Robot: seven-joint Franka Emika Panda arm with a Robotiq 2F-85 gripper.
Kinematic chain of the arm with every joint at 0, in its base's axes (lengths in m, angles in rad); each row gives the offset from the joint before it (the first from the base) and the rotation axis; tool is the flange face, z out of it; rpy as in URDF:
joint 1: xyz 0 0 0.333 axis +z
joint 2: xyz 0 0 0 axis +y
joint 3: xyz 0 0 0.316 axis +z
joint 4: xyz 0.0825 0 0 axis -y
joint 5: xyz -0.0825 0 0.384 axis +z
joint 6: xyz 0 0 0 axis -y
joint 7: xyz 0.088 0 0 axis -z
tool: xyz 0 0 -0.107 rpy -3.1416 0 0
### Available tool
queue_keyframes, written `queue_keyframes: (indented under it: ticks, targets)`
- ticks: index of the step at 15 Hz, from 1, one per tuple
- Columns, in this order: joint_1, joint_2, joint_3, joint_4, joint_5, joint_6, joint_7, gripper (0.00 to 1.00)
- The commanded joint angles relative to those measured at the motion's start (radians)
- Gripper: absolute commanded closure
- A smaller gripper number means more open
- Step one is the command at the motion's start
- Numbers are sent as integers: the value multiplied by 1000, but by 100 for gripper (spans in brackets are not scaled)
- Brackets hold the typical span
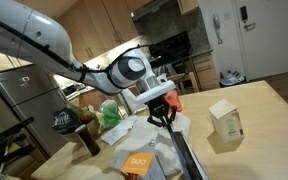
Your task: Flatten the bag
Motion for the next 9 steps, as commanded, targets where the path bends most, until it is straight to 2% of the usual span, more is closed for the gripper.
queue_keyframes:
  ticks: [1, 9]
  targets:
    - [-5, 20, 21, 14, 6, -6, 0, 100]
    - [-6, 106, 116, 19, 71, -18, -75, 100]
